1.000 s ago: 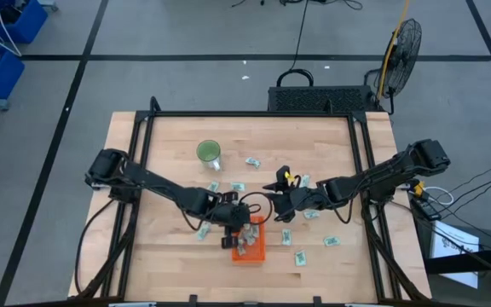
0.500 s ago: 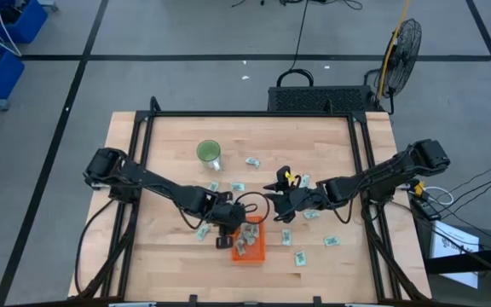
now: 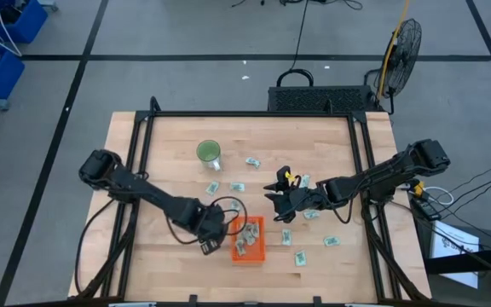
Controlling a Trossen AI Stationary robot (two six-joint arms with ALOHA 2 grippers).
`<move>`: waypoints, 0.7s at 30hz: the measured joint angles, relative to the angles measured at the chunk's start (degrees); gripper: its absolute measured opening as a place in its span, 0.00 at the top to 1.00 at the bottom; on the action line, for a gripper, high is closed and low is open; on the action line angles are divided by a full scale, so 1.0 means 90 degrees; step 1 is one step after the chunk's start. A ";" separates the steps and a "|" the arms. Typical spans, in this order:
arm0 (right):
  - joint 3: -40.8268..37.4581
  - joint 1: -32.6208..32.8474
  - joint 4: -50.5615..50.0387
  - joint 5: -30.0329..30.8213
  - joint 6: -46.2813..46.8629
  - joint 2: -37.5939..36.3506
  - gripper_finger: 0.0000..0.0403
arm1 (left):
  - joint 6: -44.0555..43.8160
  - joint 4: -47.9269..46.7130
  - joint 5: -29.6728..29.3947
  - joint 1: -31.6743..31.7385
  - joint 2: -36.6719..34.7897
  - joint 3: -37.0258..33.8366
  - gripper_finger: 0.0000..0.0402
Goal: Pick and place Stevia / Truvia into bins
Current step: Put the stevia packet into the orange basket
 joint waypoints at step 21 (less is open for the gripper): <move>-0.0134 0.0000 0.0029 -0.0002 -0.0047 -0.0002 0.72 | -0.0875 0.0879 -0.0277 -0.0181 0.0026 -0.1284 0.69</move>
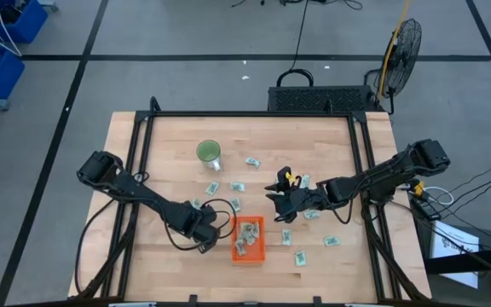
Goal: Pick and place Stevia / Truvia into bins
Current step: Put the stevia packet into the orange basket
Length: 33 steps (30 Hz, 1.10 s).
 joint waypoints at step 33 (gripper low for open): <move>0.0000 0.0000 0.0024 0.0000 -0.0125 0.0000 0.72 | 0.3959 0.3029 -0.0356 0.0263 -0.0051 0.1136 0.98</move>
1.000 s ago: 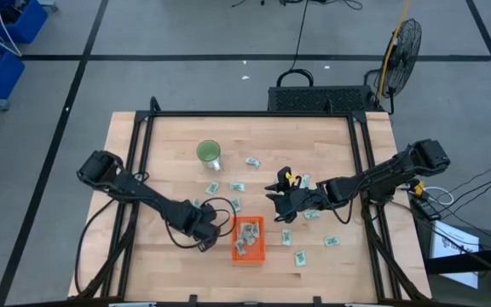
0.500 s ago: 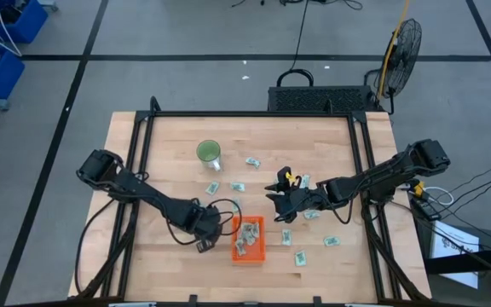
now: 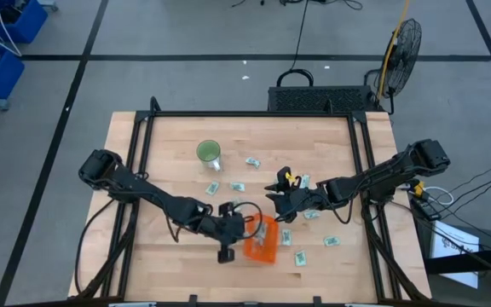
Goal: Pick and place Stevia / Truvia into bins
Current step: Put the stevia packet into the orange basket
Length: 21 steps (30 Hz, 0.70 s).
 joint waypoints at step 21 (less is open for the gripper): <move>-0.0002 0.0000 -0.0007 0.0000 0.0004 0.0000 0.72 | 0.0062 -0.0551 -0.0099 0.0495 0.0107 -0.0047 0.89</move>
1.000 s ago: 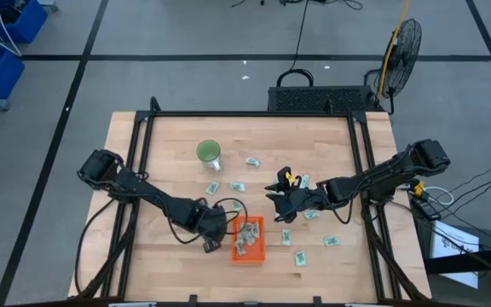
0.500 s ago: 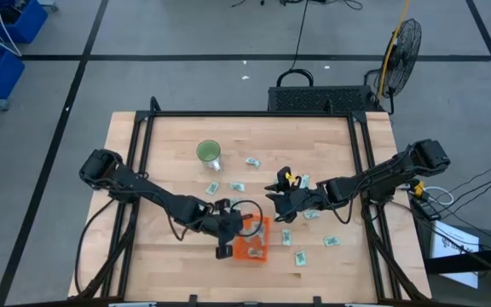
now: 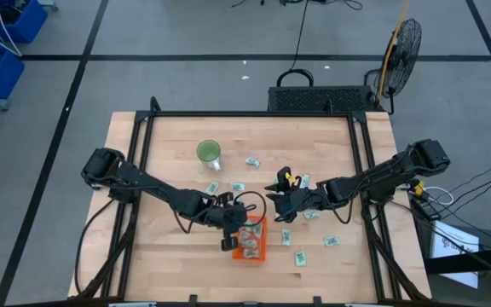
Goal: Pick and place Stevia / Truvia into bins
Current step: Put the stevia packet into the orange basket
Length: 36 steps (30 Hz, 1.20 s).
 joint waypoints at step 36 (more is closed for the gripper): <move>0.0000 -0.0002 -0.0041 -0.0535 0.0005 -0.0002 0.72 | -0.2098 -0.4270 -0.0222 0.0148 -0.0291 -0.0670 0.70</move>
